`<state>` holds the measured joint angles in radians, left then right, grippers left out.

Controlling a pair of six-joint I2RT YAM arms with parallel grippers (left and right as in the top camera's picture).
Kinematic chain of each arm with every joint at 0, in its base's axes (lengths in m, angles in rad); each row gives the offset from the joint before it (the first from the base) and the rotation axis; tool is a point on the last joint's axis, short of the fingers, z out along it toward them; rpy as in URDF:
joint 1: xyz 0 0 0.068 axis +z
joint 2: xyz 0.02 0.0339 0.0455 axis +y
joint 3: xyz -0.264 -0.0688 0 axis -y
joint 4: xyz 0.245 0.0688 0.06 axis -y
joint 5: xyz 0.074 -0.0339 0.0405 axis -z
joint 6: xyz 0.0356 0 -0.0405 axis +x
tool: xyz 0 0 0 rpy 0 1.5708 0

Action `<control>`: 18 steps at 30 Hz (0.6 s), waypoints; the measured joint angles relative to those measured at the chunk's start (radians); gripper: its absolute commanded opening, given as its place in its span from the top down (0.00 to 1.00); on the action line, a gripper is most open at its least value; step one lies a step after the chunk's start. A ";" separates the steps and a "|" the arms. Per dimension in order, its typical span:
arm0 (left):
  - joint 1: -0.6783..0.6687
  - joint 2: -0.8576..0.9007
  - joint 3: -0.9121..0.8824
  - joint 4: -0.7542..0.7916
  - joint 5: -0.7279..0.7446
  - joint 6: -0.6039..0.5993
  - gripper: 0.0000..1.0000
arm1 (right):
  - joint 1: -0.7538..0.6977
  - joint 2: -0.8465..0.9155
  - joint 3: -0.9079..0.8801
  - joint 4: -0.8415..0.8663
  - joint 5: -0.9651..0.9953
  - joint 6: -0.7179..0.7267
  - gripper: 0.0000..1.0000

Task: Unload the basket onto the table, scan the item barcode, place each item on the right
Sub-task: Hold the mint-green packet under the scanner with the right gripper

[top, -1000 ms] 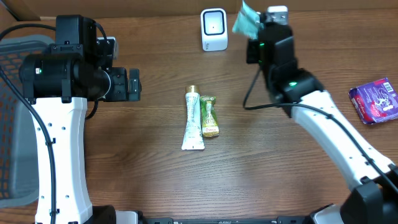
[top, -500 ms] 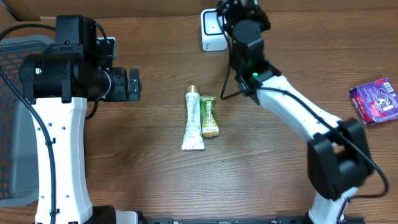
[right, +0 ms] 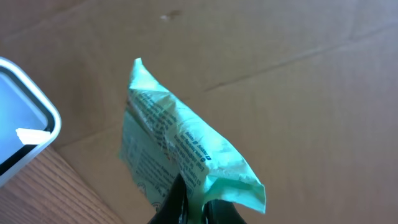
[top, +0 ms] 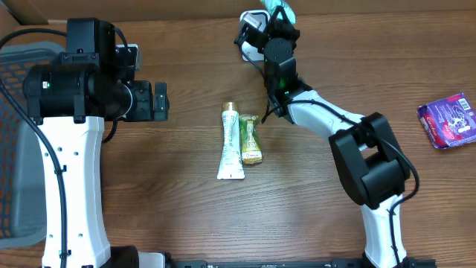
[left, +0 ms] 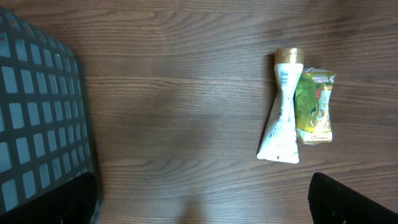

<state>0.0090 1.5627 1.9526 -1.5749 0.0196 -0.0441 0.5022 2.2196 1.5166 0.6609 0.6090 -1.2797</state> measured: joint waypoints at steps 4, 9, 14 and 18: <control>0.000 0.000 0.000 0.000 0.000 0.000 0.00 | 0.000 0.030 0.000 0.006 -0.012 -0.073 0.96; 0.000 0.000 0.000 0.000 0.000 0.000 0.00 | 0.002 0.035 0.000 0.011 -0.032 -0.163 0.96; 0.000 0.000 0.000 0.000 0.000 0.000 0.01 | 0.007 0.035 0.000 -0.005 -0.058 -0.228 0.96; 0.000 0.000 0.000 0.000 0.000 0.000 0.01 | 0.017 0.035 0.003 -0.081 -0.085 -0.296 0.96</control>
<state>0.0090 1.5627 1.9526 -1.5749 0.0196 -0.0441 0.5190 2.2551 1.5192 0.5797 0.5243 -1.5753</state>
